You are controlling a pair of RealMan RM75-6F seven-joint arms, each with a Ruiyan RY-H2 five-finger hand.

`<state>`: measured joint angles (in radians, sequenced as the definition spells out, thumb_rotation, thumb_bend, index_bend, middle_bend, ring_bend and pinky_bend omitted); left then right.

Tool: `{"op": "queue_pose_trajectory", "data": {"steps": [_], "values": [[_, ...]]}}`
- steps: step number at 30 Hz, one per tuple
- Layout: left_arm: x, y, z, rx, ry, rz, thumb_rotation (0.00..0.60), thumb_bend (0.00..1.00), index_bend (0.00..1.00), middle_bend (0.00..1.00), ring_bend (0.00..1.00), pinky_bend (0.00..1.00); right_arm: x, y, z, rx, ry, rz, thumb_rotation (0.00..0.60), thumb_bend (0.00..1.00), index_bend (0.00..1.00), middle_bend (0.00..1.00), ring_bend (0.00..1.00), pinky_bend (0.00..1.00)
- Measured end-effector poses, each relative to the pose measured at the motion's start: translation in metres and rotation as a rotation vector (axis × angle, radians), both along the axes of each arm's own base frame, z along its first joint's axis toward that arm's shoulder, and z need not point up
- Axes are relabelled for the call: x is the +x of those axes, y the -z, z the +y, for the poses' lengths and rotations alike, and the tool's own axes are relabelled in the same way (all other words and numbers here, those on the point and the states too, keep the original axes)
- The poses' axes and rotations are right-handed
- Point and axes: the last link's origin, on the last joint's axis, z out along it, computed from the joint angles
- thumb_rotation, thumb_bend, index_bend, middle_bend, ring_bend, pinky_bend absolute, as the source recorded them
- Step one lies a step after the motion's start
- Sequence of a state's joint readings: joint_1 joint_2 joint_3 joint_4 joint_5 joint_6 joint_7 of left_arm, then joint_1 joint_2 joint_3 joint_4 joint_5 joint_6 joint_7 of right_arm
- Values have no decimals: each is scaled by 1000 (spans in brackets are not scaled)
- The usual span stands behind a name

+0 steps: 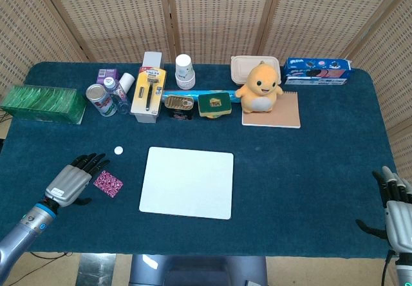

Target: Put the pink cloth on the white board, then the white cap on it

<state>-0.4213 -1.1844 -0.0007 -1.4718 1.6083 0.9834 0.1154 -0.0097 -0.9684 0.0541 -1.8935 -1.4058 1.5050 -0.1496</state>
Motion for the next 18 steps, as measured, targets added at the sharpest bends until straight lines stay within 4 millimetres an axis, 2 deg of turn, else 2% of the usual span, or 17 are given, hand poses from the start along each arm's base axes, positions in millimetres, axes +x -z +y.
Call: {"op": "queue_pose_trajectory", "data": {"steps": [5, 12, 18], "values": [[-2, 2, 7, -8, -5, 47, 600, 122, 11, 0, 0, 103, -1, -2, -1, -4, 4, -5, 600, 130, 24, 0, 0, 0], [-6, 11, 10, -27, -16, 94, 600, 132, 139, 0, 0, 103, 0, -3, 0, -5, 3, -9, 600, 131, 24, 0, 0, 0], [-4, 19, 13, -26, -27, 85, 600, 142, 193, 0, 0, 103, 0, -2, 0, -4, 3, -9, 600, 130, 25, 0, 0, 0]]}}
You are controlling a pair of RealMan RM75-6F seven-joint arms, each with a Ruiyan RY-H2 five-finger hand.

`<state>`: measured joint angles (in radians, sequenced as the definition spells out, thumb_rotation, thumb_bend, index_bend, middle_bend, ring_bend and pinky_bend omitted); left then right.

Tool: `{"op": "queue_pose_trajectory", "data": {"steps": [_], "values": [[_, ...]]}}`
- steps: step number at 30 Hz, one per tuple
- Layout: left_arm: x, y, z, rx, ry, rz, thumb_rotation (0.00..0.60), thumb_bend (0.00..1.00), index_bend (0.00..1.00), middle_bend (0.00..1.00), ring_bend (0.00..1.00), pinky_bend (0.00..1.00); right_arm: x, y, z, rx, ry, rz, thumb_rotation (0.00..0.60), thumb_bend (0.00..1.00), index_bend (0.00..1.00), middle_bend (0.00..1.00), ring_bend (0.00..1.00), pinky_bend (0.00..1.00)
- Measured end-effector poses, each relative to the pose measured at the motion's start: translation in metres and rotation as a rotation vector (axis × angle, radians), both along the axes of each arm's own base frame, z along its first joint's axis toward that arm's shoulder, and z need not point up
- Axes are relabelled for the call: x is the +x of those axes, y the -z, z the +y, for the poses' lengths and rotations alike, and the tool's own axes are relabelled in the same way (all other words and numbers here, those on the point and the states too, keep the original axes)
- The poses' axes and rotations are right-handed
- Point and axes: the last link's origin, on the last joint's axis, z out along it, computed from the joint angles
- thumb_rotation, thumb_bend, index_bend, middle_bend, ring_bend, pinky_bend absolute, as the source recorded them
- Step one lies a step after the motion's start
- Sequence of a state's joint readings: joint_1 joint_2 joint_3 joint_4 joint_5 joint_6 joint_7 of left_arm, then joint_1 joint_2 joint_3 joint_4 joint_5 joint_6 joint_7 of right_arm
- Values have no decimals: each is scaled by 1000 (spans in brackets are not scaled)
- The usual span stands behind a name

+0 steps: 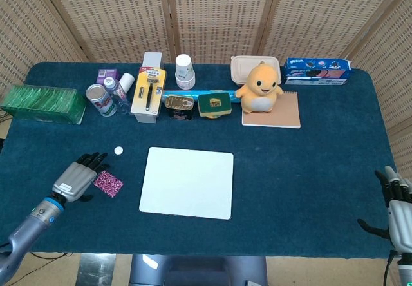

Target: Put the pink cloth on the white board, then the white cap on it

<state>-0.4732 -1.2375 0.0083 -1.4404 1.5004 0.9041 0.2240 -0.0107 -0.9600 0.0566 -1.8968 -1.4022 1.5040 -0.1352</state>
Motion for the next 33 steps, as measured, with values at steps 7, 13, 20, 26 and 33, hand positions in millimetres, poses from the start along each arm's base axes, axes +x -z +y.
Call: {"op": "queue_pose_trajectory", "data": {"steps": [7, 13, 20, 26, 33], "values": [[1, 8, 6, 3, -20, -23, 600, 157, 234, 0, 0, 103, 0, 1, 0, 6, 0, -1, 600, 130, 24, 0, 0, 0], [3, 11, 7, -4, -17, -13, 600, 161, 236, 0, 0, 103, 0, 1, 0, 6, 2, -4, 600, 130, 25, 0, 0, 0], [8, 19, 6, -10, -8, 1, 600, 176, 288, 0, 0, 103, 0, 0, 1, 7, 1, -6, 600, 129, 25, 0, 0, 0], [12, 24, 7, -6, -9, -5, 600, 183, 290, 0, 0, 103, 0, -1, 1, 4, 1, -9, 600, 131, 24, 0, 0, 0], [11, 26, 7, -7, -29, -10, 600, 186, 304, 0, 0, 103, 0, -2, 0, 5, 1, -15, 600, 130, 24, 0, 0, 0]]}}
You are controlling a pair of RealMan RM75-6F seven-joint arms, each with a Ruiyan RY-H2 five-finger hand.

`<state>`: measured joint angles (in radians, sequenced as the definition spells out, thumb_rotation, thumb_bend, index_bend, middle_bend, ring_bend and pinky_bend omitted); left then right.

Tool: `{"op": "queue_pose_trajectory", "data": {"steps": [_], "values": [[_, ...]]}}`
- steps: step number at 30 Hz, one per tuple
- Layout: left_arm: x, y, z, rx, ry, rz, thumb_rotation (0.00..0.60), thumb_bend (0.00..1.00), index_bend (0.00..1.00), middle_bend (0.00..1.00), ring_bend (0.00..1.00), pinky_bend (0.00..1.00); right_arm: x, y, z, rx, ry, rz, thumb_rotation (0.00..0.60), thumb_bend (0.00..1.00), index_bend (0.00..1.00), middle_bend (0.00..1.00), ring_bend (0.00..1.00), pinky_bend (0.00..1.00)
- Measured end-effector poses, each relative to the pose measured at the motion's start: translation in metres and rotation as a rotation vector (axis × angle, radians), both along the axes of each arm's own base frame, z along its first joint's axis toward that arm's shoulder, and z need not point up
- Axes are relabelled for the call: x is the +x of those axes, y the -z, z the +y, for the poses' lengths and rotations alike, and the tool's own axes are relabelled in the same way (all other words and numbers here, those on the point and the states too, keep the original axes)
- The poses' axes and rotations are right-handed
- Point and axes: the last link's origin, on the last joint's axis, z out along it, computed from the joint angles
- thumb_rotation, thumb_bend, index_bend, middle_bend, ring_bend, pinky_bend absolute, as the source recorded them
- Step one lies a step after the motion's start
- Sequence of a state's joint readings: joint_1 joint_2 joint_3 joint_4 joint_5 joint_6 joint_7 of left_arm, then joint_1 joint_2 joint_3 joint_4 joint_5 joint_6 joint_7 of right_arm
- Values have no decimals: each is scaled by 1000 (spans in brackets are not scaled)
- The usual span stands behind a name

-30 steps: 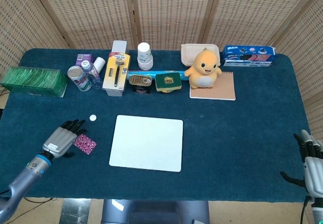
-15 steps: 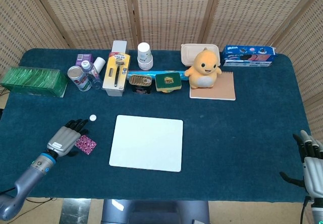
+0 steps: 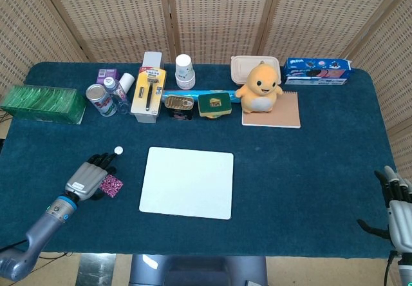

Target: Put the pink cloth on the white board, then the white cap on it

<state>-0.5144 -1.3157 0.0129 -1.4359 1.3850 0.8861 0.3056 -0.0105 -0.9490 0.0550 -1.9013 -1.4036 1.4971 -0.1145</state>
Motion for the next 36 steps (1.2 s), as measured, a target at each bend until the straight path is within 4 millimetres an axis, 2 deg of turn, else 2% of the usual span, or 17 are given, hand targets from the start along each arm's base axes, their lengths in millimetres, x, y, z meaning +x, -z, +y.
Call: {"op": "queue_pose_trajectory", "data": {"steps": [15, 24, 36], "values": [[-2, 3, 0, -2, -7, 3, 600, 192, 406, 0, 0, 103, 0, -1, 0, -2, -1, -4, 600, 130, 24, 0, 0, 0], [1, -1, 2, 11, -5, -6, 600, 200, 423, 0, 0, 103, 0, -1, 0, -1, 0, -6, 600, 130, 25, 0, 0, 0], [32, -12, 7, 48, 26, -59, 600, 205, 423, 0, 0, 103, 0, -2, 0, -1, 0, -14, 600, 129, 25, 0, 0, 0]]}}
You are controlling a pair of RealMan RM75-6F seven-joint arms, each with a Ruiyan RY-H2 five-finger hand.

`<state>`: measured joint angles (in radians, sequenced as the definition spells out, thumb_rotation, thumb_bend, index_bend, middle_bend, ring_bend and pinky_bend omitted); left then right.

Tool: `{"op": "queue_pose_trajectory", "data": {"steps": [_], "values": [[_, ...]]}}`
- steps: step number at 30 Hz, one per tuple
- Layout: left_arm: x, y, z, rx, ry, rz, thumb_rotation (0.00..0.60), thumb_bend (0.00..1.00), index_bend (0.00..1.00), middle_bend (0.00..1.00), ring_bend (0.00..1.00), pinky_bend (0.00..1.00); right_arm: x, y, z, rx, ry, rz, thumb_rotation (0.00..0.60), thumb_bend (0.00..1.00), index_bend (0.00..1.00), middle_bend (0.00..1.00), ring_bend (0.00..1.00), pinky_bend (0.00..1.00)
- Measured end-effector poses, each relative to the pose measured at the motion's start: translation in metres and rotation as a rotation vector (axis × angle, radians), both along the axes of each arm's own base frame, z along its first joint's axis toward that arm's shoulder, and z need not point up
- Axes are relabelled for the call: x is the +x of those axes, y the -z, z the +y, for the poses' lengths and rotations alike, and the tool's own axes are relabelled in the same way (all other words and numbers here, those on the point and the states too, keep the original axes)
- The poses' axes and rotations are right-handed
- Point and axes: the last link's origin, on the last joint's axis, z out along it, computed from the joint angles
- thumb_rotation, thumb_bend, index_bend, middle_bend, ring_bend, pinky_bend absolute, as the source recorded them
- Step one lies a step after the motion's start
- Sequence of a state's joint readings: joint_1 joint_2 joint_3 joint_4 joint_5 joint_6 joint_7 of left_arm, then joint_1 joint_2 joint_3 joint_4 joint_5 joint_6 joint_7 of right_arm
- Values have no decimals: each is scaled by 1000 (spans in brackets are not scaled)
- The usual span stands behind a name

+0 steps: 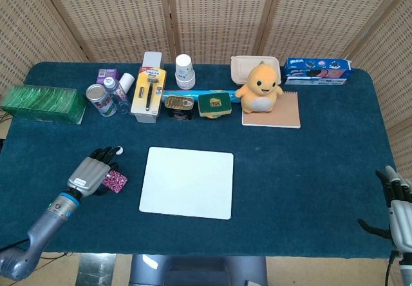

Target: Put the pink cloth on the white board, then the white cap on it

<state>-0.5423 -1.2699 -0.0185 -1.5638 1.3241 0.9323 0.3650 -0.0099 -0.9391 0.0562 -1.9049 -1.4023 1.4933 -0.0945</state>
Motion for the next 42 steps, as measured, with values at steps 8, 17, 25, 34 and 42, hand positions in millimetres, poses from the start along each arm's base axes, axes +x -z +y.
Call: {"op": "queue_pose_trajectory", "data": {"steps": [8, 17, 25, 34, 42], "values": [[52, 11, 7, 18, 82, -6, 600, 205, 423, 0, 0, 103, 0, 2, 0, 17, -3, -5, 600, 130, 25, 0, 0, 0], [133, 52, 14, 10, 154, 47, 600, 202, 423, 0, 0, 103, 1, 7, 0, 52, -14, -17, 600, 130, 25, 0, 0, 0], [184, 97, 9, -38, 169, 65, 600, 200, 423, 0, 0, 103, 0, 0, 0, 44, -12, -45, 600, 129, 25, 0, 0, 0], [188, 108, 7, -66, 131, 84, 600, 179, 136, 0, 0, 103, -1, -3, 0, 54, -17, -43, 600, 107, 25, 0, 0, 0], [184, 96, 12, -54, 105, 73, 600, 161, 6, 0, 0, 103, -1, -3, -1, 55, -11, -47, 600, 106, 25, 0, 0, 0]]}}
